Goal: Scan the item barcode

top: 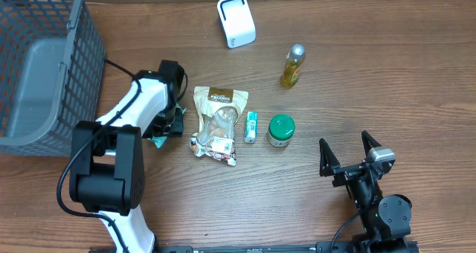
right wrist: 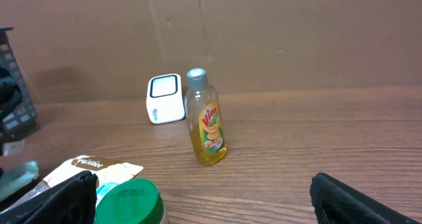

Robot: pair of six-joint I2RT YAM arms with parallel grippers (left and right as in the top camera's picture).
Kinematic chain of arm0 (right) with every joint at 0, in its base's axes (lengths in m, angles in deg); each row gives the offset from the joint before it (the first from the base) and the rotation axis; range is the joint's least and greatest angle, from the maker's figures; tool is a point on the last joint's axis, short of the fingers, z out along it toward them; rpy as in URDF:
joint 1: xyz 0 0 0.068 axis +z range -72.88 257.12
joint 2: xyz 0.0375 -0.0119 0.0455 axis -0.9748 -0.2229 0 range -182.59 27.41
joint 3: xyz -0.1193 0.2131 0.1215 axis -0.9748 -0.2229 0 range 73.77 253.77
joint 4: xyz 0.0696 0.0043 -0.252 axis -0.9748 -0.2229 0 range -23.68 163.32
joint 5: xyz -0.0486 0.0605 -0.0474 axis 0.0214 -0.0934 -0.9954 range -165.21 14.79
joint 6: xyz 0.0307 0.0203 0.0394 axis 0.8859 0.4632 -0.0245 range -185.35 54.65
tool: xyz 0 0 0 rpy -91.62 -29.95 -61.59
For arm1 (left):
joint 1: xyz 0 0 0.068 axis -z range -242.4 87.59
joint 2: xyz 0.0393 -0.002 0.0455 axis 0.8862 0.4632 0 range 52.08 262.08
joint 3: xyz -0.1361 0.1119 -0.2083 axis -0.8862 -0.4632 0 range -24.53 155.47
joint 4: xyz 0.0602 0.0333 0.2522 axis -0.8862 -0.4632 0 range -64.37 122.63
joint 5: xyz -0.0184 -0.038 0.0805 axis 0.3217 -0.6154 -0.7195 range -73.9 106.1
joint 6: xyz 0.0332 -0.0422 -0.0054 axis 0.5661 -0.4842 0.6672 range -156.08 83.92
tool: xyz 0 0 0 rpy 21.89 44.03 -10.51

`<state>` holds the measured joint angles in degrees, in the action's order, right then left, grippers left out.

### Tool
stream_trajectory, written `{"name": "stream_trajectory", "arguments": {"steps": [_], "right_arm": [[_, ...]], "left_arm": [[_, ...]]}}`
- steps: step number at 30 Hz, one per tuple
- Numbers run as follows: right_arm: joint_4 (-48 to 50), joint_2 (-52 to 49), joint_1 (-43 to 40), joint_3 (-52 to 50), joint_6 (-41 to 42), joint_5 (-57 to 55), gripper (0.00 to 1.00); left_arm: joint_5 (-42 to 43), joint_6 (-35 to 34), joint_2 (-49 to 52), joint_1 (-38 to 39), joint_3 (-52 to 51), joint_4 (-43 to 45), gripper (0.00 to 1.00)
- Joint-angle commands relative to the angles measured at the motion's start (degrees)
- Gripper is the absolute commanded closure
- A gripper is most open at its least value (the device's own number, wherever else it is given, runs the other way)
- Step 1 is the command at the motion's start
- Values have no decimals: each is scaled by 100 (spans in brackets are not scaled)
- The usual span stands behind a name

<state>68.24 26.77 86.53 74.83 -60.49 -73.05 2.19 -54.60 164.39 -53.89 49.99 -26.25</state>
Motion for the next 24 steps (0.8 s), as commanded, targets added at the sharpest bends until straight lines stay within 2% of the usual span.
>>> {"name": "stream_trajectory", "arguments": {"steps": [1,5,7,12,15,24], "right_arm": [[42,42,-15,-61,-22,4,0],[42,42,-15,-61,-22,7,0],[42,42,-15,-61,-22,4,0],[42,42,-15,-61,-22,4,0],[42,42,-15,-61,-22,4,0],[42,42,-15,-61,-22,4,0]], "left_arm": [[-9,-105,48,-35,588,-229,42],[66,-55,48,-35,1102,-560,32],[175,-52,48,-35,1360,-721,31],[1307,72,48,-17,1847,-973,37],[2015,72,50,81,1851,-968,37],[2100,22,50,686,1665,-1051,37]]}}
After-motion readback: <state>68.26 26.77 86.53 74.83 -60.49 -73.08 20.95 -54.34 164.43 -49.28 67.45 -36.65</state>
